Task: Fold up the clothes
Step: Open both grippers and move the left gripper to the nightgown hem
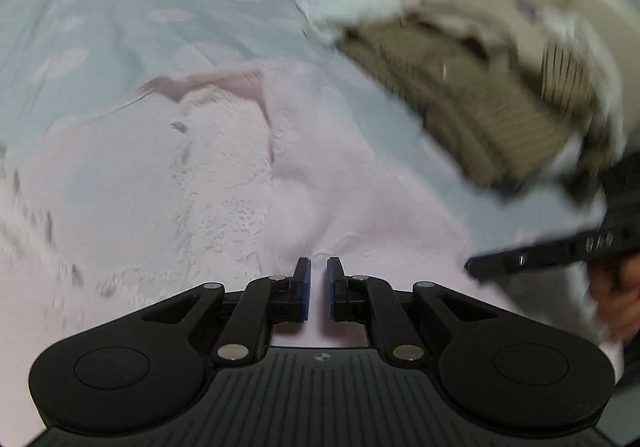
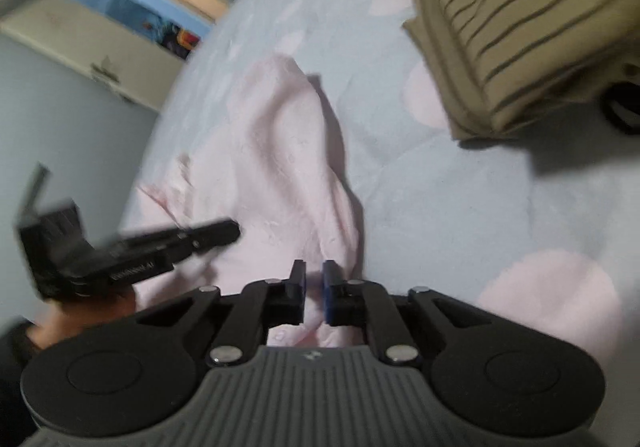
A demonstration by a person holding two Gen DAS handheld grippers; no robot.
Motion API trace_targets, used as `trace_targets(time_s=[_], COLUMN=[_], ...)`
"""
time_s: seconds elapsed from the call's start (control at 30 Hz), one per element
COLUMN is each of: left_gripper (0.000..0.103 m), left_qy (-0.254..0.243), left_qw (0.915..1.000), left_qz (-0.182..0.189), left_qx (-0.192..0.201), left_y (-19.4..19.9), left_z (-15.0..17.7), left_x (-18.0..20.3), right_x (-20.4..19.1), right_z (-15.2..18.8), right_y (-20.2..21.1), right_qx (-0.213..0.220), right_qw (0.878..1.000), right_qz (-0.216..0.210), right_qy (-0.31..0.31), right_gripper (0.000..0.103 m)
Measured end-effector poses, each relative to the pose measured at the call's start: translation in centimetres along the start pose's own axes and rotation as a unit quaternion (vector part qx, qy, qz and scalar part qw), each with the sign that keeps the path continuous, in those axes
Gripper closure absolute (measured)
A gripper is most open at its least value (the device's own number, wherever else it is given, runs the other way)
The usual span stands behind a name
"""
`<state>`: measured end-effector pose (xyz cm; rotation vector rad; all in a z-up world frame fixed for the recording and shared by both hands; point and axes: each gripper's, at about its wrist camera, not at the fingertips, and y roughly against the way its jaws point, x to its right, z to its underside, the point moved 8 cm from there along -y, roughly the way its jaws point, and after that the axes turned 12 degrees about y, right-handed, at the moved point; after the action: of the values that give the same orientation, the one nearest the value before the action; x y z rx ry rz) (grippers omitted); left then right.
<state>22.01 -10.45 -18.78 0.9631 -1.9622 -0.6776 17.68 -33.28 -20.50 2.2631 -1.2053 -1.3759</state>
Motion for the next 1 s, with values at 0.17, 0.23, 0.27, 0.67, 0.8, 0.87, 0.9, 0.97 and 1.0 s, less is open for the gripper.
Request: trace_targets(time_s=[0.17, 0.23, 0.27, 0.67, 0.8, 0.87, 0.9, 0.97, 1.0], left_gripper=[0.093, 0.091, 0.090, 0.060, 0.060, 0.060, 0.060, 0.060, 0.060], left_qy=[0.036, 0.044, 0.050, 0.166, 0.184, 0.196, 0.206, 0.215, 0.204], left_qw=[0.9980, 0.9981, 0.9981, 0.9831, 0.9781, 0.9753, 0.9735, 0.9708, 0.9715], left_qz=[0.031, 0.022, 0.016, -0.067, -0.094, -0.099, -0.097, -0.102, -0.115], left_qx=[0.040, 0.035, 0.031, 0.037, 0.026, 0.024, 0.026, 0.033, 0.039], left_y=[6.6, 9.4, 10.9, 25.5, 27.5, 28.1, 28.4, 29.0, 29.1], left_z=[0.1, 1.4, 2.3, 15.5, 20.5, 22.7, 23.7, 25.3, 25.7], left_x=[-0.5, -1.2, -1.7, -6.4, -7.1, -7.6, -7.8, -8.6, -9.0], right_x=[-1.3, -2.0, -2.6, -12.1, -14.9, -16.2, -16.8, -17.6, -17.8], right_z=[-0.6, -0.4, -0.1, 6.6, 9.8, 11.7, 12.6, 14.5, 15.5], right_y=[4.6, 6.1, 6.6, 9.7, 9.8, 9.9, 10.0, 10.2, 10.4], right_qx=[0.031, 0.026, 0.017, -0.129, -0.166, -0.175, -0.173, -0.169, -0.169], right_qw=[0.999, 0.999, 0.999, 0.970, 0.957, 0.954, 0.954, 0.954, 0.952], right_qz=[-0.001, 0.009, 0.015, 0.081, 0.090, 0.089, 0.085, 0.079, 0.078], right_qy=[0.016, 0.028, 0.040, 0.190, 0.220, 0.226, 0.228, 0.236, 0.242], right_gripper=[0.070, 0.068, 0.066, 0.055, 0.051, 0.049, 0.049, 0.048, 0.048])
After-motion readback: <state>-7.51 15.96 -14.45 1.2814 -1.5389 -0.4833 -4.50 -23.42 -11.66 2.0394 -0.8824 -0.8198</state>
